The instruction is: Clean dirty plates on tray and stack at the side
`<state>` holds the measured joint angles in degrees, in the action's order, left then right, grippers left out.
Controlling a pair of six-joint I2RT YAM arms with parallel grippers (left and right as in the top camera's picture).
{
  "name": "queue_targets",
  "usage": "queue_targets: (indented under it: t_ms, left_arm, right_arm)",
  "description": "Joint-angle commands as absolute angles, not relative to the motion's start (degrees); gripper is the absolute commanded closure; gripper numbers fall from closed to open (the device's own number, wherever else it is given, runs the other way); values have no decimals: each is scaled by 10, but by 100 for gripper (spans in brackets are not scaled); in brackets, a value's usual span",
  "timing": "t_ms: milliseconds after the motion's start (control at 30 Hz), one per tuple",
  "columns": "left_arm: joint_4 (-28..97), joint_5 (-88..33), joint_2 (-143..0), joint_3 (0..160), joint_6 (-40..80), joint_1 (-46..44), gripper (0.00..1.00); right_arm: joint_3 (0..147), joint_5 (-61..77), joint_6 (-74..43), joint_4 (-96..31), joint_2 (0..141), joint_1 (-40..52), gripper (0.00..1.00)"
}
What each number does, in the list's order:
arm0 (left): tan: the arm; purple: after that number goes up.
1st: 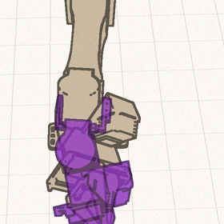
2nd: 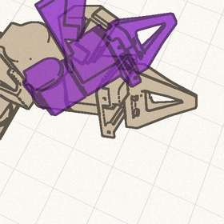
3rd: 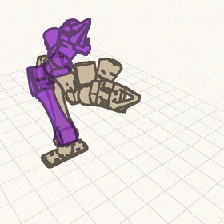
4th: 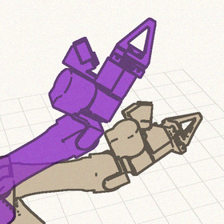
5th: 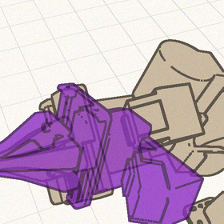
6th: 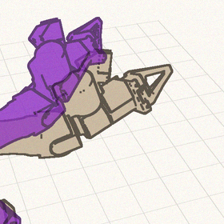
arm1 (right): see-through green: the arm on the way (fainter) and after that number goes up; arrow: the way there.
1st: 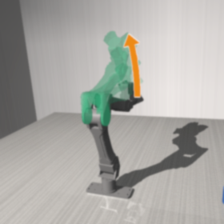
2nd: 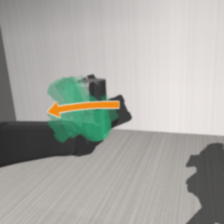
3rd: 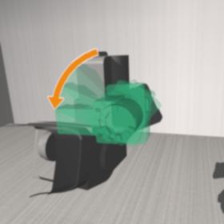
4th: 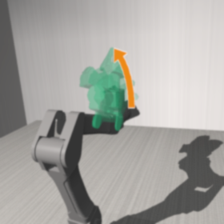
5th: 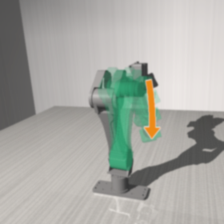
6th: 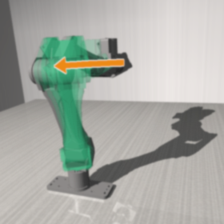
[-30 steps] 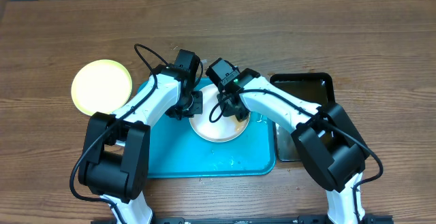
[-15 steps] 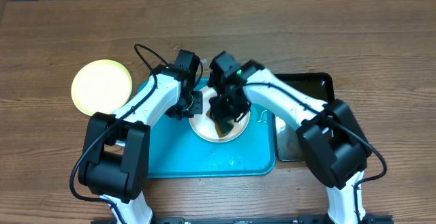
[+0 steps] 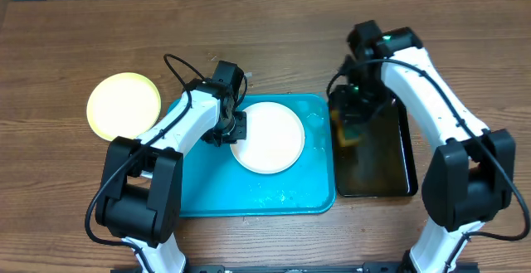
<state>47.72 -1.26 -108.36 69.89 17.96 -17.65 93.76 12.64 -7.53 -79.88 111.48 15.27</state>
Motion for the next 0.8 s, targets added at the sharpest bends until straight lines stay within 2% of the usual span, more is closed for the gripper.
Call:
queue_targets:
  t_ms: [0, 167, 367, 400, 433, 467, 500, 567, 767]
  left_arm:
    - [479, -15, -1085, 695, 171, -180, 90]
    - [479, -15, -1085, 695, 171, -180, 89]
    - [478, -15, -1085, 695, 171, -180, 89]
    - [478, -15, -1085, 695, 171, -180, 89]
    - [478, -15, -1085, 695, 171, -180, 89]
    - [478, -15, -1085, 695, 171, -180, 89]
    - [478, -15, -1085, 695, 171, -180, 88]
    - [477, -15, -1085, 695, 171, -180, 88]
    - [477, -15, -1085, 695, 171, -180, 87]
  right_arm:
    - [900, 46, -80, -797, 1100, 133, 96]
    - [843, -30, -135, -760, 1101, 130, 96]
    - [765, -44, -138, -666, 1101, 130, 96]
    - [752, -44, -138, -648, 1101, 130, 93]
    - [744, -44, -138, -638, 1101, 130, 83]
    - [735, -44, -138, -625, 1101, 130, 65]
    - [719, -44, -138, -601, 1101, 130, 34]
    - [716, -44, -138, -593, 1101, 130, 27]
    - [716, -44, -138, -606, 1102, 130, 30]
